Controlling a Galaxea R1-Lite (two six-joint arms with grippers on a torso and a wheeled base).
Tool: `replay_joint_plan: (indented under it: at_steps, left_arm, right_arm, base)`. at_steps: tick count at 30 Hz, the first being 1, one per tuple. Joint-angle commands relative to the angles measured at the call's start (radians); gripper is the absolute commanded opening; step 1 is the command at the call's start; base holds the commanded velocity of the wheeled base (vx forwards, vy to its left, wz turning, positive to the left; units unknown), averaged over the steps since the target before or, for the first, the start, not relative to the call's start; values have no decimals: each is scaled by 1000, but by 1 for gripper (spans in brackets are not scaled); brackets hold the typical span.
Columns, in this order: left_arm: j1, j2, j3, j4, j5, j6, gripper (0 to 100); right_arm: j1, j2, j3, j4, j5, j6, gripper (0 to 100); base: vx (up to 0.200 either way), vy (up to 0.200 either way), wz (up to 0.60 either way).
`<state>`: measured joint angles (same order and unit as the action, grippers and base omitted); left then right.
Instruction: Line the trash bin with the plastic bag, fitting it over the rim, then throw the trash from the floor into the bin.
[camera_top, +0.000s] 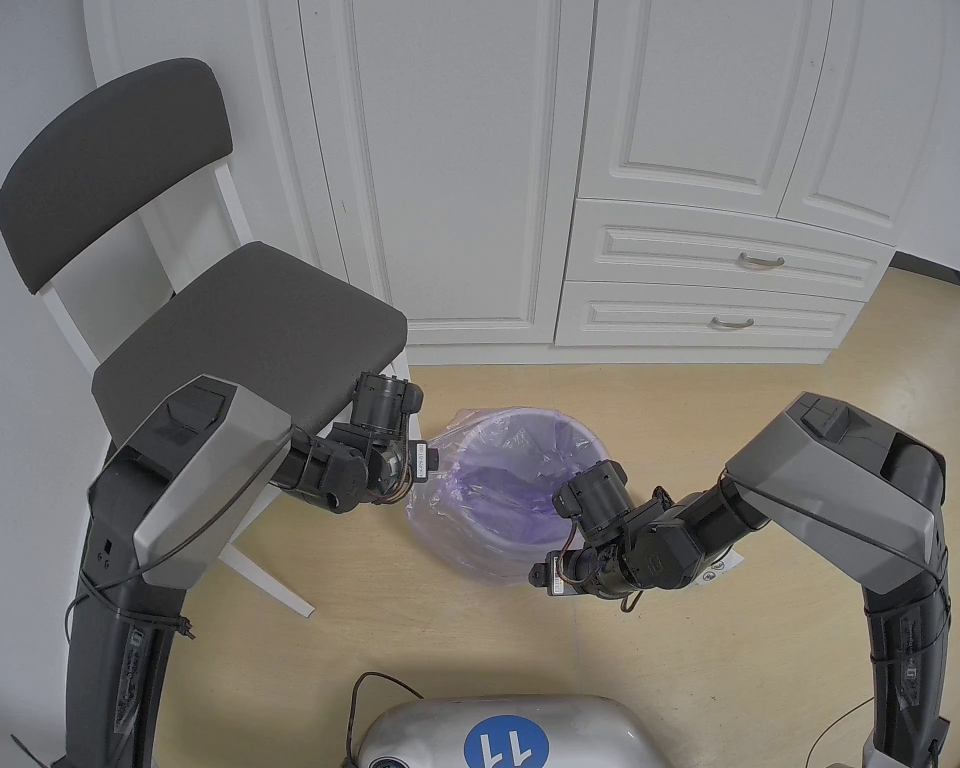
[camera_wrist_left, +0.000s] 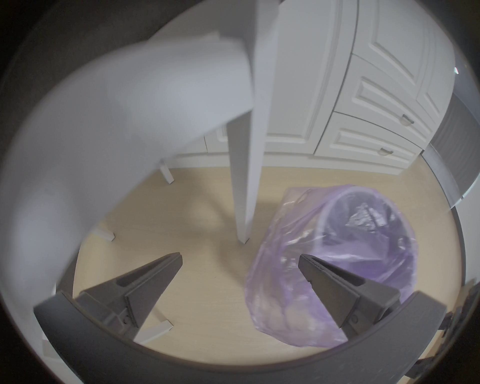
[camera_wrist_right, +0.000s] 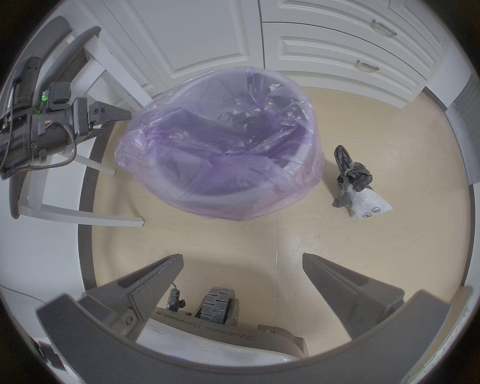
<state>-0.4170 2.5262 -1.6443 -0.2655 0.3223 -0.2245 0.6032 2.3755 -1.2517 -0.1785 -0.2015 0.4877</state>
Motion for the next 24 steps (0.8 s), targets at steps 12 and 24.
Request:
replay_joint_plan:
  at_steps: [12,24]
  left_arm:
    - [-3,49,34,-70,49,131,100]
    - [6,233,-103,-44,50,166,100]
  right_arm:
    - [-29,-12,-3,-2,1,-1,100]
    - [-149,-48,-45,-9,2,-26,100]
  base:
    - [0,0,0]
    - [0,0,0]
